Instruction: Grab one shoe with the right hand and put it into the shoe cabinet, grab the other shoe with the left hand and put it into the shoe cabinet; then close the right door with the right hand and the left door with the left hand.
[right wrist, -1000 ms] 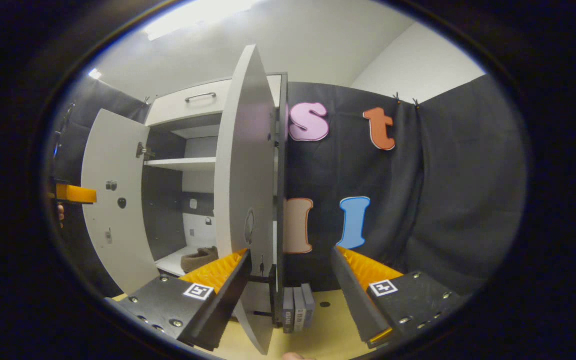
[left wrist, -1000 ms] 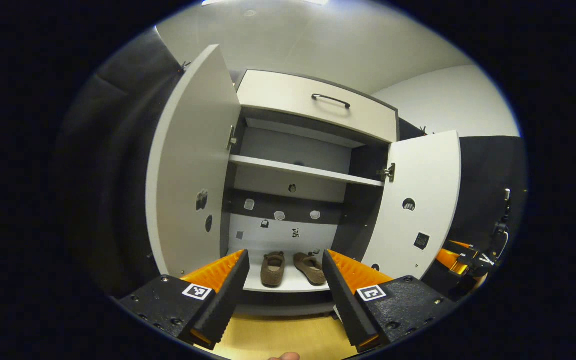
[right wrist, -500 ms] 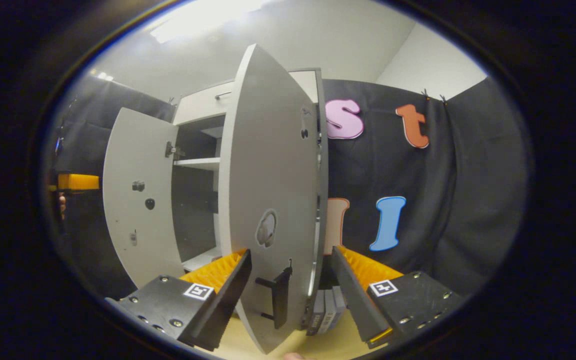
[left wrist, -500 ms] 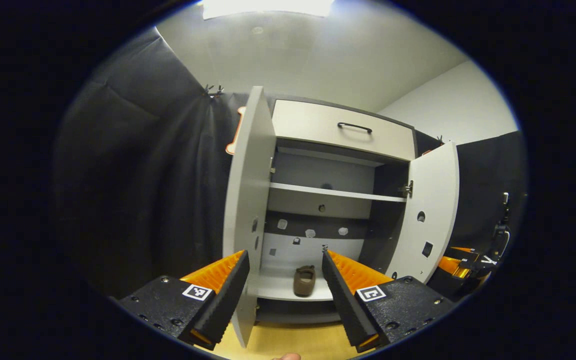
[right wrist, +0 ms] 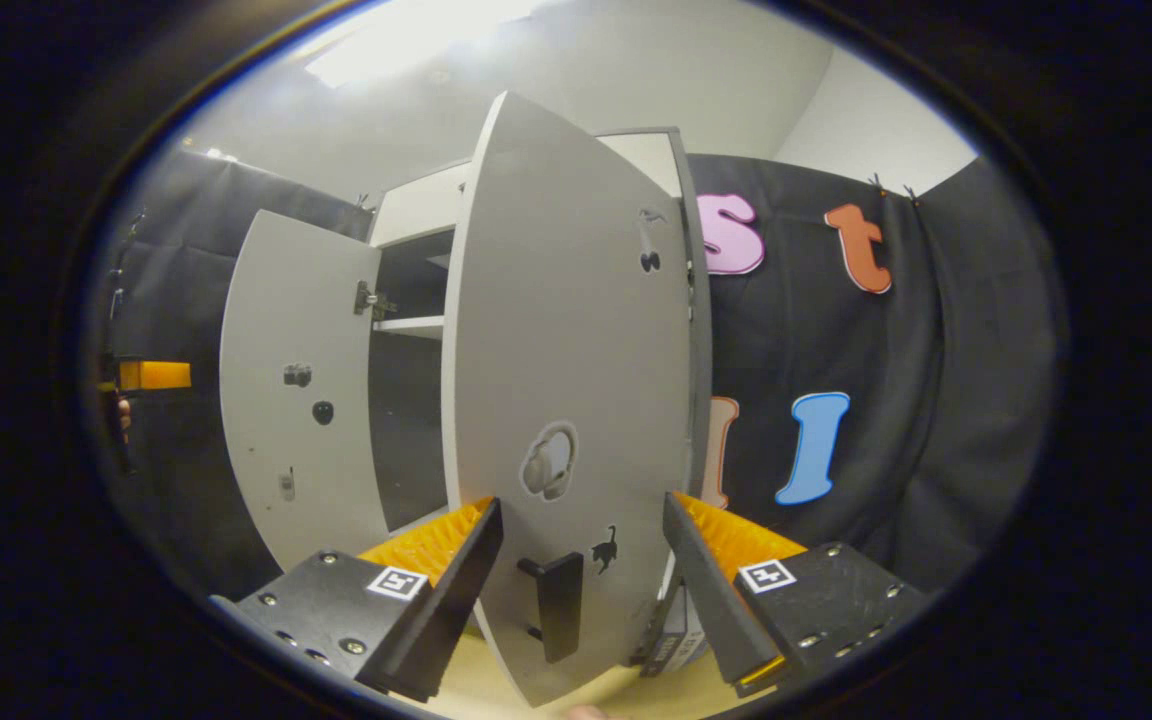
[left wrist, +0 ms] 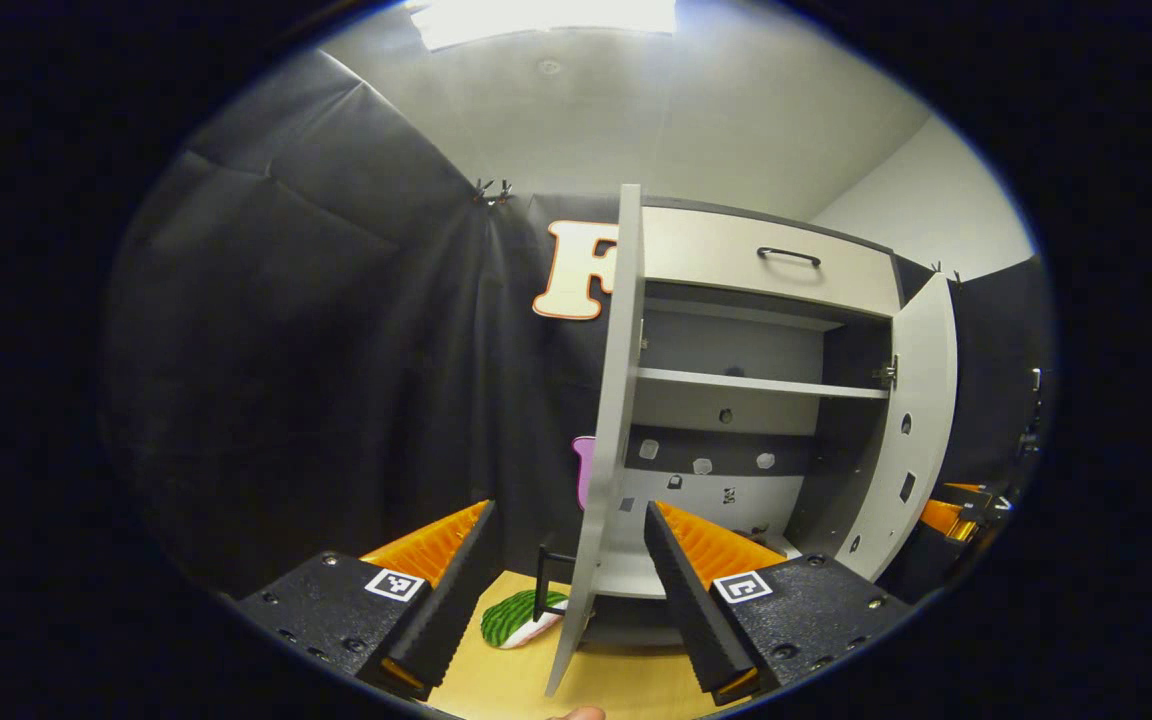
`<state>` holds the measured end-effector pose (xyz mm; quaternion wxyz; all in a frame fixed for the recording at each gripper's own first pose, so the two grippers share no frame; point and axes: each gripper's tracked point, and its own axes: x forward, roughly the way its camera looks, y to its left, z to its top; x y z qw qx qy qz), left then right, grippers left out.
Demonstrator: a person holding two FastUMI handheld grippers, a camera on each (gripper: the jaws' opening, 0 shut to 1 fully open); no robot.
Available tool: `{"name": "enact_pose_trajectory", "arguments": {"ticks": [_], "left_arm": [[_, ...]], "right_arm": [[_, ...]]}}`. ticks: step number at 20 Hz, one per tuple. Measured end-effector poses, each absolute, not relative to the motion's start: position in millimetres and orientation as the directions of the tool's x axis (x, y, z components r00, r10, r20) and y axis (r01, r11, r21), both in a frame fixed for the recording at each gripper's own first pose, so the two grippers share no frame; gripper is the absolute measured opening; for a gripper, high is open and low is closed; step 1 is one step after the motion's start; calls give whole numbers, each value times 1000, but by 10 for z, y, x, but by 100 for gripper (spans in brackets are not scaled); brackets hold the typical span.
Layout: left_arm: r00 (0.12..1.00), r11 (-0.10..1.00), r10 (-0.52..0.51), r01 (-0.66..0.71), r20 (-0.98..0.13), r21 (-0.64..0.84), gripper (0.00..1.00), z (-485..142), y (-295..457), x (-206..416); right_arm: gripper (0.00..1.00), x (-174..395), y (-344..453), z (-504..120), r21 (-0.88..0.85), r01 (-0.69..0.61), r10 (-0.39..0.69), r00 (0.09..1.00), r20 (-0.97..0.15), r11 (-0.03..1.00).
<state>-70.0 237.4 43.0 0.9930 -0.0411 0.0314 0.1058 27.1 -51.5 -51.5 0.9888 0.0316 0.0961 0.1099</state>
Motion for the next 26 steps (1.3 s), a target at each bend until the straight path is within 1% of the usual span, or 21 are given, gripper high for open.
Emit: {"name": "enact_pose_trajectory", "arguments": {"ticks": [1, 2, 3, 7, 8, 9, 10, 11, 12, 13, 17, 18, 19, 20, 22, 23, 24, 25, 26], "left_arm": [[974, 973, 213, -219, -78, -78, 84, 392, 2416, -715], [971, 970, 222, -229, -87, -79, 84, 352, 2483, -739], [968, 968, 231, -239, -95, -79, 84, 312, 2569, -749], [960, 959, 254, -266, -120, -100, 84, 177, 2799, -715], [961, 959, 247, -261, -128, -110, 84, 135, 2807, -695], [961, 959, 240, -256, -135, -120, 90, 83, 2834, -680], [962, 959, 233, -252, -145, -129, 90, 35, 2874, -668], [962, 959, 226, -247, -153, -135, 90, -20, 2904, -661], [963, 961, 218, -241, -159, -139, 90, -54, 2940, -628], [964, 962, 209, -233, -165, -142, 90, -90, 2966, -578], [972, 971, 150, -179, -179, -158, 90, -204, 2982, -377], [975, 974, 133, -162, -178, -160, 84, -221, 2979, -325], [977, 976, 116, -145, -176, -161, 90, -228, 2973, -271], [979, 979, 100, -129, -175, -161, 90, -250, 2946, -216], [983, 983, 71, -98, -172, -157, 90, -273, 2923, -146], [984, 984, 57, -84, -171, -154, 84, -276, 2905, -110], [985, 986, 44, -71, -168, -152, 90, -279, 2885, -87], [986, 986, 30, -56, -166, -155, 90, -286, 2852, -68], [986, 986, 29, -55, -164, -156, 84, -285, 2838, -50]], "right_arm": [[97, 301, -467, -507, 87, -213, 225, 957, -181, 973], [93, 342, -410, -511, 91, -215, 228, 957, -179, 972], [97, 373, -355, -506, 98, -219, 233, 956, -179, 971], [98, 486, -92, -544, 129, -235, 256, 950, -177, 963], [94, 497, -48, -543, 130, -234, 254, 952, -173, 964], [94, 508, -3, -531, 131, -233, 253, 953, -167, 964], [94, 511, 47, -529, 131, -232, 252, 954, -162, 964], [98, 510, 80, -520, 130, -228, 247, 956, -157, 965], [93, 510, 109, -522, 129, -223, 242, 958, -155, 966], [97, 511, 125, -525, 129, -216, 234, 960, -154, 968], [97, 509, 142, -561, 125, -183, 202, 966, -160, 975], [98, 501, 129, -575, 121, -169, 187, 969, -161, 978], [93, 497, 116, -583, 117, -158, 175, 971, -161, 981], [98, 495, 110, -587, 113, -145, 162, 973, -162, 983], [98, 493, 108, -605, 110, -129, 146, 976, -163, 985], [98, 488, 107, -603, 109, -125, 142, 976, -165, 986], [97, 494, 119, -619, 106, -122, 139, 976, -166, 987], [98, 498, 120, -624, 103, -119, 136, 976, -168, 987], [97, 505, 118, -621, 101, -117, 133, 977, -169, 988]]}}
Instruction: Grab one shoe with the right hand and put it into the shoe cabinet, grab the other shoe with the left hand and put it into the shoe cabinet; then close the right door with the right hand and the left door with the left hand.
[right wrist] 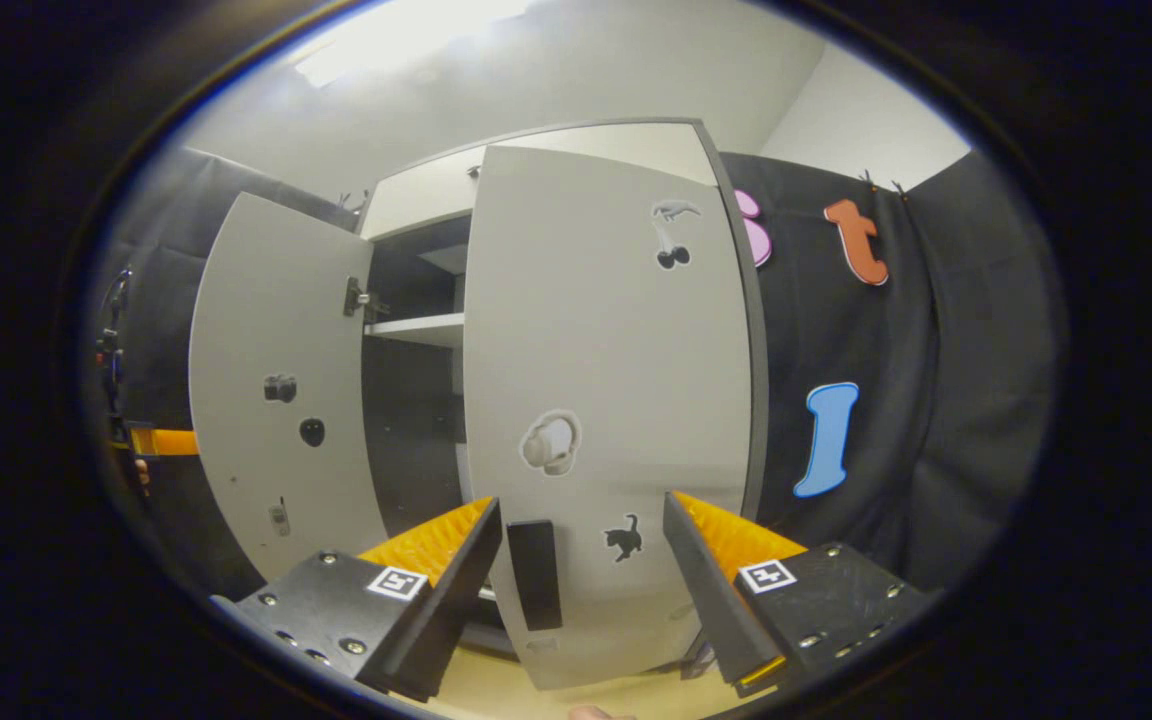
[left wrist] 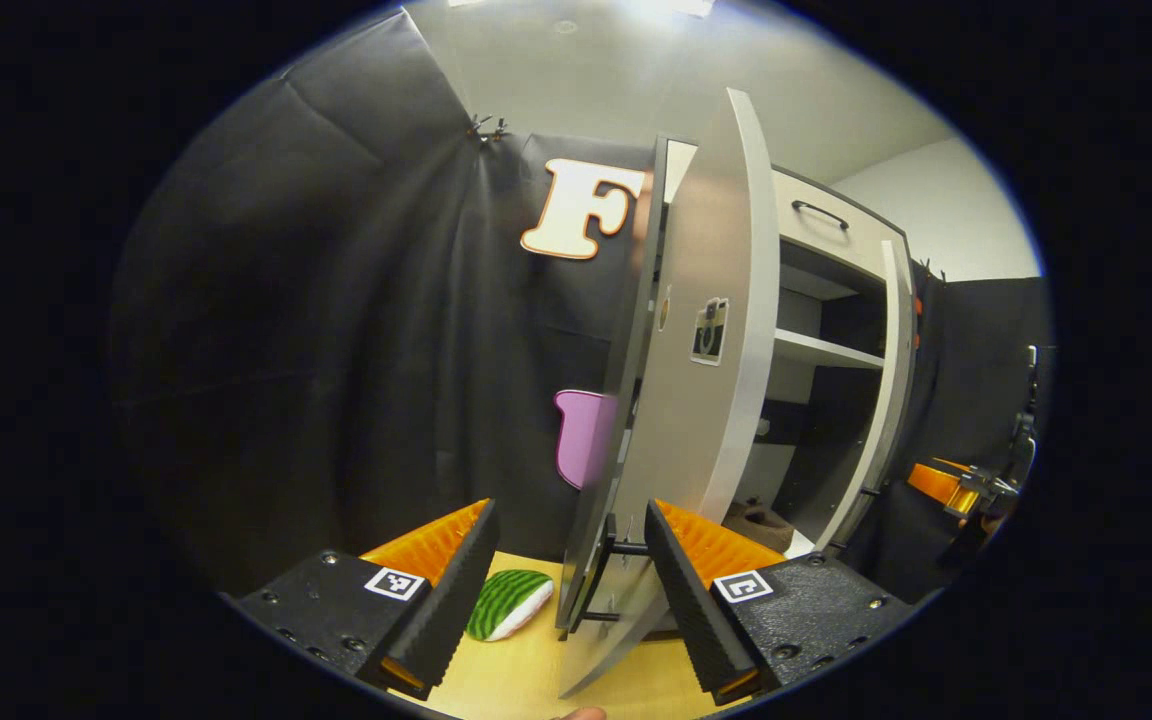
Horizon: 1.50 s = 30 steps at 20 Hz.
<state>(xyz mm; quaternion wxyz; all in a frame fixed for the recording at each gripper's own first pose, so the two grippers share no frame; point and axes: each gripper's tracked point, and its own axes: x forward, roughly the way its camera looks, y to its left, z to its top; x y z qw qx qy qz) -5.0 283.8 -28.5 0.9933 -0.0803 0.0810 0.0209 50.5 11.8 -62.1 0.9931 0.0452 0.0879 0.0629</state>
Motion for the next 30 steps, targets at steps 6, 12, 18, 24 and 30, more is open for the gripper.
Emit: {"name": "enact_pose_trajectory", "arguments": {"ticks": [6, 12, 18, 24, 30], "left_arm": [[988, 987, 0, -25, -155, -159, 82, -276, 2707, -26], [985, 981, -90, 62, -148, -184, 73, -292, 2346, 9], [970, 955, -201, 163, -139, -247, 79, -337, 1873, 132], [943, 933, -300, 257, -147, -253, 78, -458, 1373, 310], [944, 948, -288, 258, -161, -185, 85, -629, 1103, 683]], "right_arm": [[98, 486, 105, -672, 88, -115, 129, 975, -179, 990], [97, 476, -42, -674, 77, -109, 121, 976, -179, 991], [98, 428, -287, -660, 42, -90, 96, 979, -181, 995], [94, 396, -598, -640, 29, -48, 52, 982, -183, 998], [98, 352, -971, -598, 14, 15, -13, 985, -174, 1000]]}}
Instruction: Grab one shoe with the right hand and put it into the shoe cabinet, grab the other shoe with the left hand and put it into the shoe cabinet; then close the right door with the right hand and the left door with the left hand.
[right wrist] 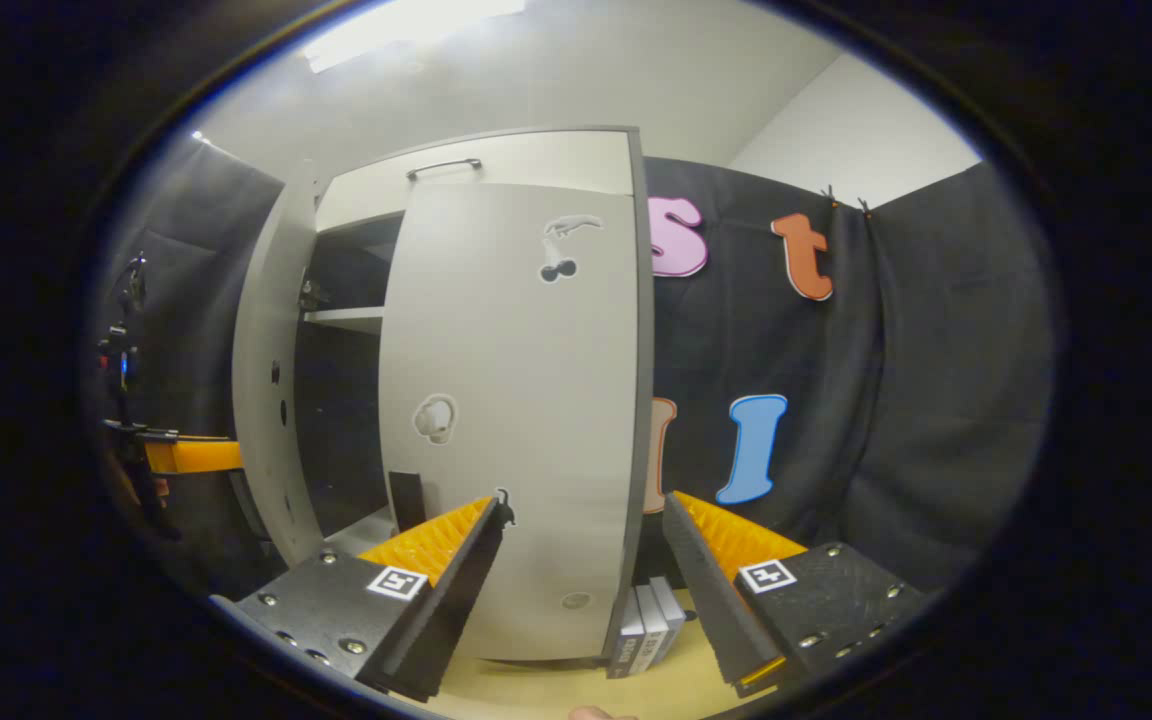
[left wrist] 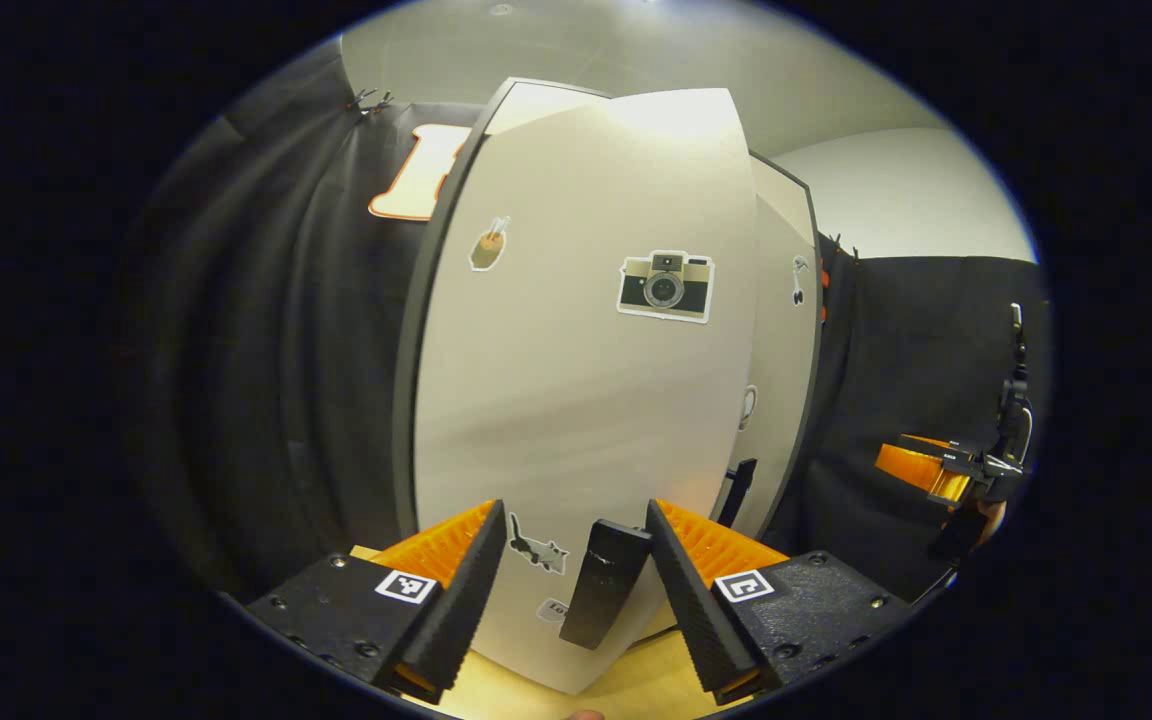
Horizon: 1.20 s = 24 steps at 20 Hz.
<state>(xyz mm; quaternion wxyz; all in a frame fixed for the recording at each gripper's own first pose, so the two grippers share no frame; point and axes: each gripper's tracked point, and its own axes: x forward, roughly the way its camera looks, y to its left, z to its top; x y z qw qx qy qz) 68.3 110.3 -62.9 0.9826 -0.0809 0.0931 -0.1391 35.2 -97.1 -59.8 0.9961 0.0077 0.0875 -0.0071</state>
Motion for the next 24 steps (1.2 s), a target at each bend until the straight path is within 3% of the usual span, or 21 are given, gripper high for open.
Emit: {"name": "enact_pose_trajectory", "arguments": {"ticks": [2, 3, 4, 10, 11, 12, 16, 22, 23, 24], "left_arm": [[938, 943, -311, 284, -156, -173, 85, -644, 940, 820], [936, 942, -316, 291, -155, -167, 85, -651, 886, 897], [934, 941, -321, 297, -154, -161, 85, -654, 846, 951], [923, 927, -354, 326, -150, -186, 90, -707, 748, 1143], [921, 924, -359, 328, -153, -199, 91, -721, 727, 1172], [919, 921, -362, 328, -154, -209, 91, -734, 702, 1215], [924, 927, -349, 317, -155, -198, 91, -757, 612, 1315], [941, 948, -299, 274, -161, -161, 92, -785, 547, 1398], [944, 951, -291, 267, -158, -157, 92, -793, 539, 1414], [945, 952, -286, 263, -157, -155, 93, -799, 532, 1424]], "right_arm": [[98, 314, -1112, -608, 10, 46, -44, 984, -176, 999], [93, 291, -1186, -612, 11, 61, -58, 982, -178, 998], [98, 267, -1252, -620, 13, 75, -71, 981, -180, 997], [98, 132, -1608, -611, 23, 149, -143, 973, -182, 989], [93, 117, -1629, -605, 29, 153, -146, 973, -182, 988], [98, 115, -1635, -605, 35, 154, -145, 973, -182, 987], [98, 94, -1642, -603, 34, 148, -140, 974, -180, 988], [93, 88, -1632, -663, 21, 140, -133, 972, -194, 990], [97, 89, -1637, -665, 20, 139, -133, 972, -195, 990], [93, 95, -1644, -672, 21, 140, -133, 972, -194, 990]]}}
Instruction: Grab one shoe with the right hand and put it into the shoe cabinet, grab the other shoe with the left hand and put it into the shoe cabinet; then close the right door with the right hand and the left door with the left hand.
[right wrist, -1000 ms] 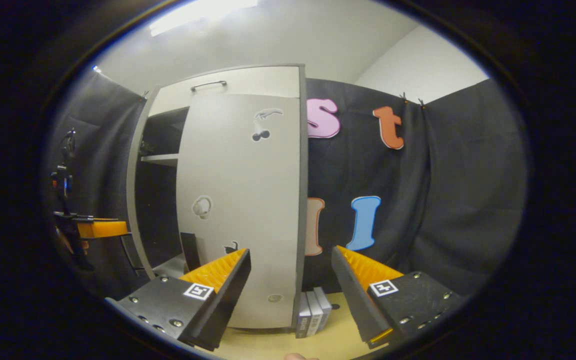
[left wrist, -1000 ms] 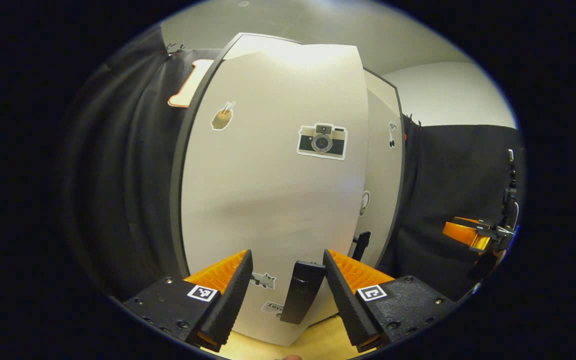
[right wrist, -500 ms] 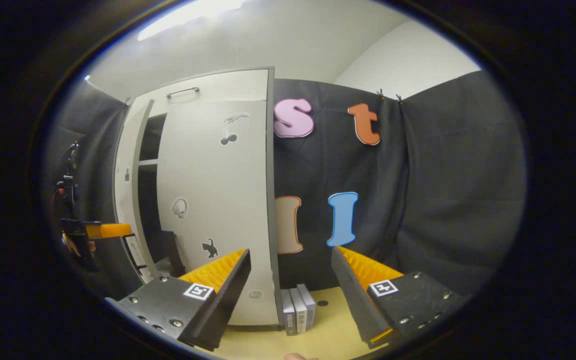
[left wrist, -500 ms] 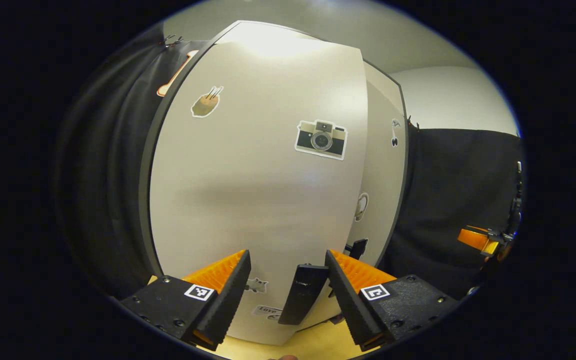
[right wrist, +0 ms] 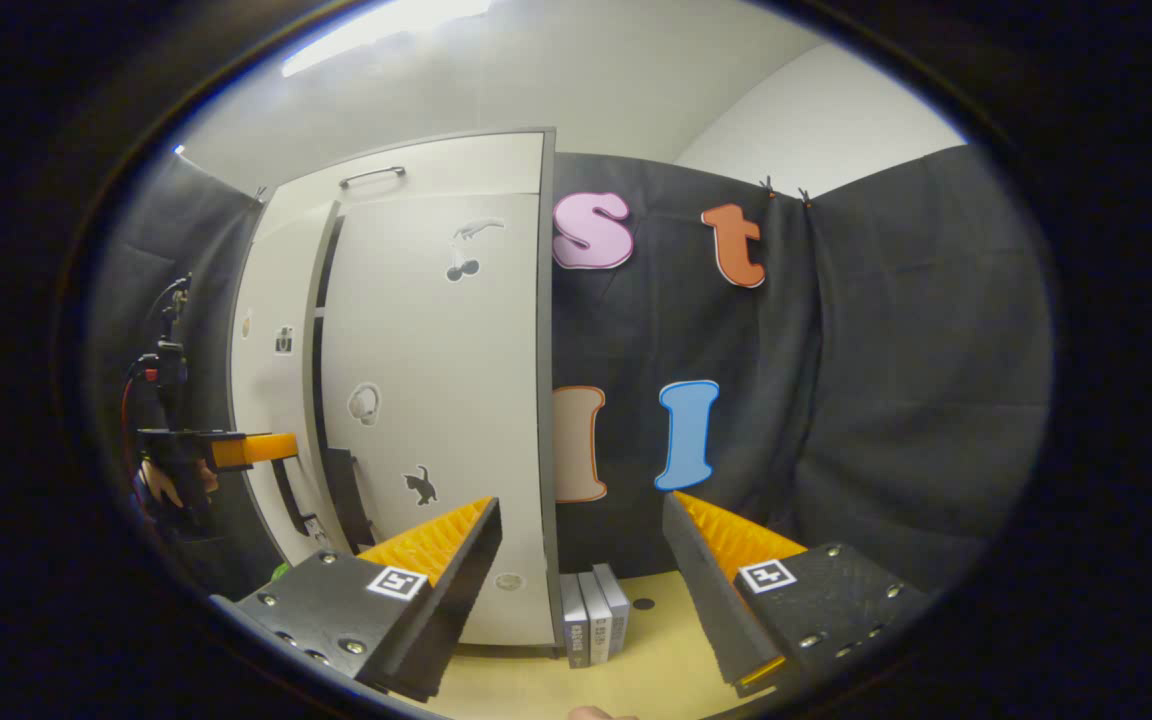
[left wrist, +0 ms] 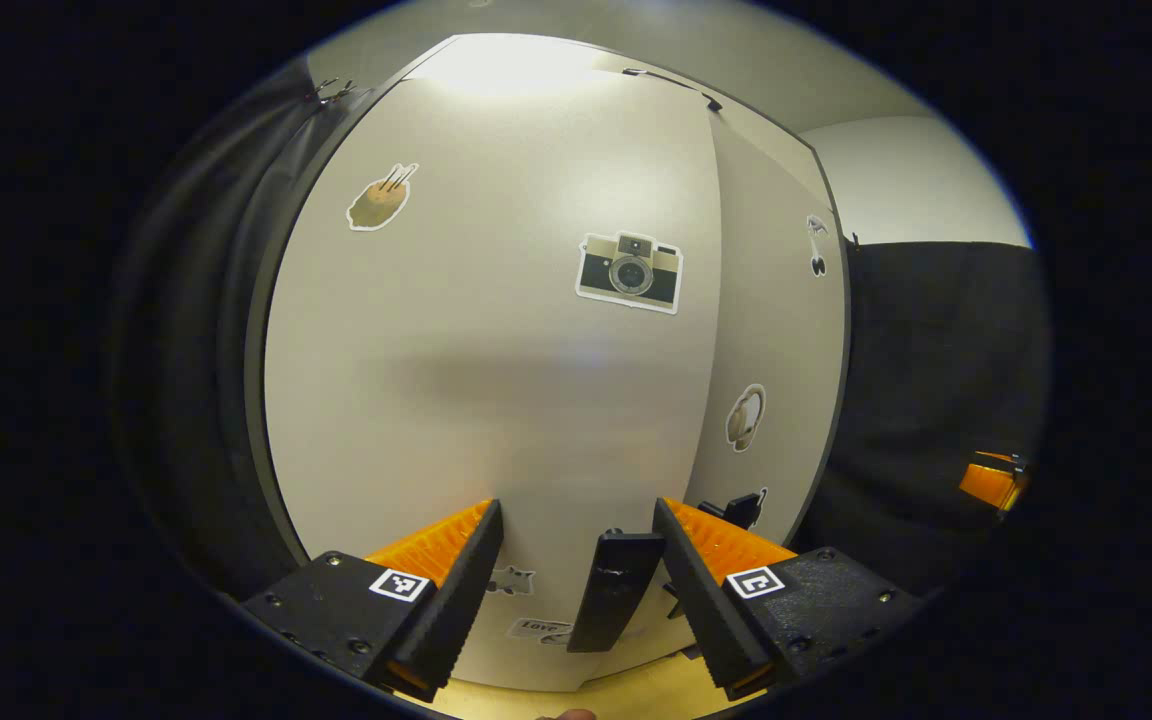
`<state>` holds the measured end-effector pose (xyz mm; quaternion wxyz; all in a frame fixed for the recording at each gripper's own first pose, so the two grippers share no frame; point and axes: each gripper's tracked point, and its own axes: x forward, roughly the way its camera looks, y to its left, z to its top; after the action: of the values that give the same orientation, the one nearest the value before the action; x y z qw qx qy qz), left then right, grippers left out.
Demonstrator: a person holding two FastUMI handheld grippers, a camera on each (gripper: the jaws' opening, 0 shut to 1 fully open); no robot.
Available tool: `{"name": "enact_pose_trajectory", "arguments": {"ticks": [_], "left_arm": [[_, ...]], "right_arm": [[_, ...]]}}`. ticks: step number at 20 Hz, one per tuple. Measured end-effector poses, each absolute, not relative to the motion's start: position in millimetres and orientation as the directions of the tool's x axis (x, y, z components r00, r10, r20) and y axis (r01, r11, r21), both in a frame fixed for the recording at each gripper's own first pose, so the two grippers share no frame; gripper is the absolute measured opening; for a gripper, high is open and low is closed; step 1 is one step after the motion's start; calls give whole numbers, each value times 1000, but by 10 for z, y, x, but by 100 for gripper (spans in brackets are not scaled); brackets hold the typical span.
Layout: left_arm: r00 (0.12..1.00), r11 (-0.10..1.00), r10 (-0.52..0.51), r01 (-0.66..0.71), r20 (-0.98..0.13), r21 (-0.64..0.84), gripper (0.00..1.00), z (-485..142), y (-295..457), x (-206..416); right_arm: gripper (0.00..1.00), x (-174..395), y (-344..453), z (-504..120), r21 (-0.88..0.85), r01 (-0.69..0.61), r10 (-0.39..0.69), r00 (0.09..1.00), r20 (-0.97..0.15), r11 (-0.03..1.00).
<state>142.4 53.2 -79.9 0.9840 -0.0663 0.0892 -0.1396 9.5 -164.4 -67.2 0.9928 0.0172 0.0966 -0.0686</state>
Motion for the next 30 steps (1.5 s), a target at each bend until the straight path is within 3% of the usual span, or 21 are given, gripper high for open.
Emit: {"name": "enact_pose_trajectory", "arguments": {"ticks": [5, 6, 8, 9, 11, 12, 14, 15, 20, 21, 24, 25, 30], "left_arm": [[951, 956, -274, 253, -146, -149, 94, -818, 523, 1475], [952, 957, -271, 250, -143, -150, 95, -819, 515, 1475], [954, 959, -263, 242, -142, -150, 95, -821, 498, 1482], [955, 959, -261, 240, -142, -149, 95, -832, 495, 1488], [955, 959, -261, 239, -142, -152, 95, -840, 484, 1499], [954, 958, -263, 241, -144, -155, 95, -852, 480, 1501], [954, 958, -262, 238, -148, -163, 95, -873, 465, 1503], [953, 958, -260, 234, -155, -165, 95, -896, 460, 1499], [955, 960, -251, 224, -161, -169, 94, -887, 459, 1482], [954, 960, -247, 217, -170, -176, 95, -890, 468, 1456], [962, 970, -222, 202, -158, -134, 99, -750, 534, 1302], [965, 975, -211, 196, -155, -105, 98, -684, 568, 1229], [976, 980, -193, 188, -98, -56, 94, -100, 540, 729]], "right_arm": [[93, 94, -1677, -675, 30, 145, -136, 972, -192, 989], [98, 95, -1673, -678, 33, 143, -134, 972, -193, 989], [98, 101, -1652, -682, 37, 140, -130, 972, -194, 989], [93, 99, -1639, -689, 36, 138, -129, 972, -195, 990], [93, 91, -1613, -703, 34, 133, -124, 973, -196, 990], [98, 89, -1586, -710, 36, 127, -118, 973, -198, 991], [98, 97, -1524, -722, 39, 114, -104, 975, -198, 993], [93, 104, -1492, -718, 38, 107, -97, 976, -197, 994], [98, 140, -1337, -675, 46, 74, -65, 980, -186, 996], [94, 150, -1323, -650, 49, 72, -62, 981, -183, 996], [93, 144, -1269, -547, 62, 71, -60, 983, -172, 996], [98, 133, -1247, -499, 68, 68, -56, 985, -163, 995], [94, 75, -1074, -166, 96, 35, -26, 995, -98, 995]]}}
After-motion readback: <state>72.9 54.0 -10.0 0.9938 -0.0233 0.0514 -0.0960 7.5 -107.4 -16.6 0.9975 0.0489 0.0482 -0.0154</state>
